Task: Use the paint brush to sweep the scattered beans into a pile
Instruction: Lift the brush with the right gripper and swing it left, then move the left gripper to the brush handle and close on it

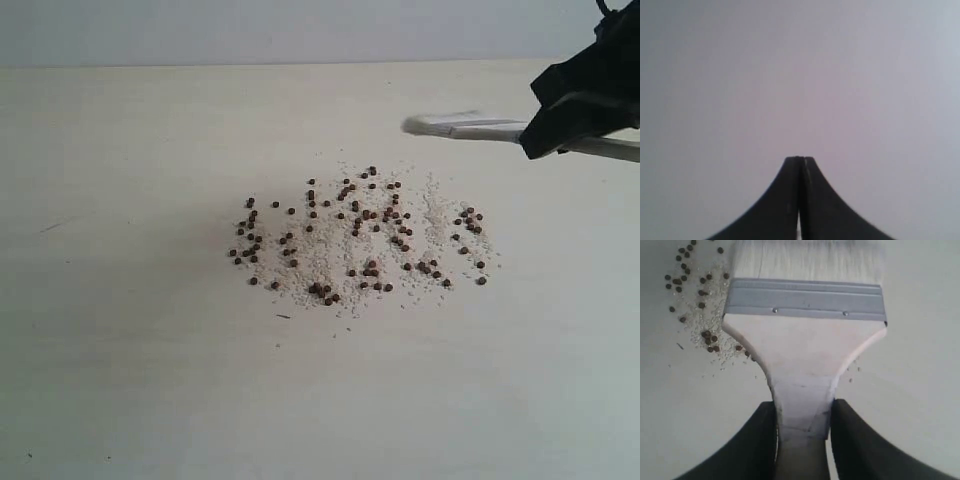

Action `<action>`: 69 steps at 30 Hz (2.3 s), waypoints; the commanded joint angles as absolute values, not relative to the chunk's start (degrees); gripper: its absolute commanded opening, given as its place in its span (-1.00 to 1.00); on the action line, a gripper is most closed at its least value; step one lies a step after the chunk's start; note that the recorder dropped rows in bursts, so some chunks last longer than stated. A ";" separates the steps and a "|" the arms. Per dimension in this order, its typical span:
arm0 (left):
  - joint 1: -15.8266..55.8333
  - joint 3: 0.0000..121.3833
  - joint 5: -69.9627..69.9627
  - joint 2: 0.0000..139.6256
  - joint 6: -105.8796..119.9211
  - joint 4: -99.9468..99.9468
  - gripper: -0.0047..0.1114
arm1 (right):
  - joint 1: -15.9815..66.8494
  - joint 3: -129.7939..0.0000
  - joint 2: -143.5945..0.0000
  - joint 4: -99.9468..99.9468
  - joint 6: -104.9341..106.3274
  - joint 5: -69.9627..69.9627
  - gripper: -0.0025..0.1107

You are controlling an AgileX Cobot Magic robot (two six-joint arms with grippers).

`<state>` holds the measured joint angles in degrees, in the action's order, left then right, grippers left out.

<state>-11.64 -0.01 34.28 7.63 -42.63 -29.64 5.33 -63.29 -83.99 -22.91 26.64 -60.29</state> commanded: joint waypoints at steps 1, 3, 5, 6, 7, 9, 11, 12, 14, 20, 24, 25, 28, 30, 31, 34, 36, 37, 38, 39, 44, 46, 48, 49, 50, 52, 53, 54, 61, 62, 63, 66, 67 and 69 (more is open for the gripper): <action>-11.41 0.00 43.92 8.57 -43.33 -29.20 -0.92 | 5.36 -66.15 -87.30 -24.34 27.30 -60.76 -0.96; -11.41 2.53 43.90 13.33 -43.89 -29.43 -0.92 | 5.36 -67.93 -89.62 -24.66 28.08 -63.01 -0.96; -11.41 5.44 45.07 18.82 -43.89 -29.43 -0.92 | 5.36 -68.85 -90.83 -24.98 28.08 -63.89 -0.96; -11.41 7.09 46.40 21.42 -43.89 -29.57 -0.92 | 5.36 -68.97 -91.14 -25.19 28.08 -63.89 -0.96; -11.41 8.93 47.98 24.91 -43.89 -30.16 -0.92 | 5.36 -68.97 -91.30 -25.69 28.26 -63.66 -0.96; -11.41 12.82 50.58 32.33 -44.51 -34.97 -0.92 | 5.36 -68.97 -91.80 -26.05 29.10 -63.42 -0.96; -11.41 17.82 54.64 39.93 -49.76 -45.61 -0.92 | 5.36 -68.97 -92.58 -26.20 29.25 -62.91 -0.96; -11.41 19.97 57.28 43.08 -51.71 -50.78 -0.92 | 5.36 -68.97 -92.89 -26.27 29.25 -62.90 -0.96; -11.31 25.15 65.18 50.92 -52.63 -62.68 -0.92 | 5.36 -69.09 -93.63 -26.51 29.25 -62.76 -0.96; -8.16 33.77 69.96 68.35 -52.92 -76.63 -0.92 | 5.36 -72.56 -96.94 -28.84 29.39 -63.04 -0.96; -4.59 34.81 69.96 74.13 -49.59 -78.96 -0.92 | 5.36 -74.57 -98.99 -29.88 30.28 -64.54 -0.96; -3.56 34.81 69.96 75.11 -46.66 -78.84 -0.92 | 5.36 -74.82 -99.48 -29.88 30.28 -65.22 -0.96; -0.51 34.81 69.96 76.94 -43.13 -78.46 -0.92 | 5.36 -74.92 -100.00 -29.88 30.28 -67.57 -0.96; 1.46 34.81 69.96 77.64 -42.27 -78.65 -0.92 | 5.36 -74.92 -100.00 -29.88 30.28 -68.68 -0.96; 2.13 34.81 69.96 77.90 -42.15 -78.95 -0.92 | 5.36 -74.92 -100.00 -30.05 30.28 -69.37 -0.96; 3.42 34.81 69.96 77.91 -41.98 -79.42 -0.92 | 5.40 -74.92 -100.00 -30.97 30.28 -69.96 -0.96; 3.42 34.81 68.61 77.91 -39.93 -78.76 -0.92 | 6.43 -74.70 -100.00 -32.11 30.28 -69.96 -0.96; 3.42 34.81 66.66 77.91 -38.67 -78.62 -0.92 | 7.41 -74.70 -100.00 -32.33 30.28 -69.53 -0.96; 3.42 34.81 64.52 77.91 -37.73 -78.59 -0.92 | 8.32 -74.70 -100.00 -32.33 30.28 -68.59 -0.96; 3.42 34.81 61.84 77.91 -36.98 -78.59 -0.92 | 9.45 -74.70 -100.00 -32.33 30.28 -67.21 -0.96; 3.76 34.81 48.50 78.27 -32.27 -82.44 -0.90 | 13.20 -78.55 -101.86 -28.96 30.31 -64.88 -0.96; 4.43 34.81 47.54 79.10 -29.42 -81.18 -0.81 | 13.35 -80.16 -102.83 -28.66 29.70 -64.88 -0.96; 6.05 34.81 47.14 80.33 -24.81 -79.75 -0.66 | 13.35 -81.05 -104.10 -28.55 29.42 -64.79 -0.96; 6.88 34.81 46.41 81.05 -22.93 -78.96 -0.58 | 13.35 -81.06 -104.66 -28.36 29.42 -64.55 -0.96; 8.41 35.28 44.57 81.86 -20.70 -78.33 -0.50 | 13.35 -81.06 -105.10 -28.18 29.42 -64.47 -0.96; 10.88 36.20 41.47 83.48 -18.83 -78.23 -0.40 | 13.35 -81.06 -105.98 -28.38 29.93 -63.73 -0.96; 12.19 37.05 39.78 84.56 -17.69 -78.23 -0.36 | 13.35 -81.06 -106.23 -28.50 30.35 -63.47 -0.96; 13.40 37.69 39.03 85.26 -16.39 -77.80 -0.34 | 13.35 -81.06 -106.58 -28.63 30.48 -63.23 -0.96; 19.54 42.80 35.59 89.86 -10.01 -76.04 -0.31 | 13.35 -85.30 -108.30 -28.39 30.97 -63.84 -0.96; 20.46 43.48 34.11 90.39 -9.32 -76.04 -0.31 | 13.35 -86.00 -108.83 -28.78 30.97 -63.69 -0.96; 21.12 43.96 33.03 90.70 -8.91 -76.04 -0.31 | 13.35 -86.46 -109.31 -28.78 30.97 -63.52 -0.96; 22.62 45.63 30.44 92.34 -8.68 -76.04 -0.31 | 13.35 -88.08 -110.82 -30.08 30.97 -63.43 -0.96; 22.86 46.21 29.88 92.85 -8.68 -76.04 -0.31 | 13.35 -88.47 -111.17 -30.47 31.08 -63.43 -0.96; 22.88 47.26 29.64 93.78 -8.06 -76.04 -0.31 | 13.35 -89.20 -111.55 -31.69 32.15 -63.67 -0.96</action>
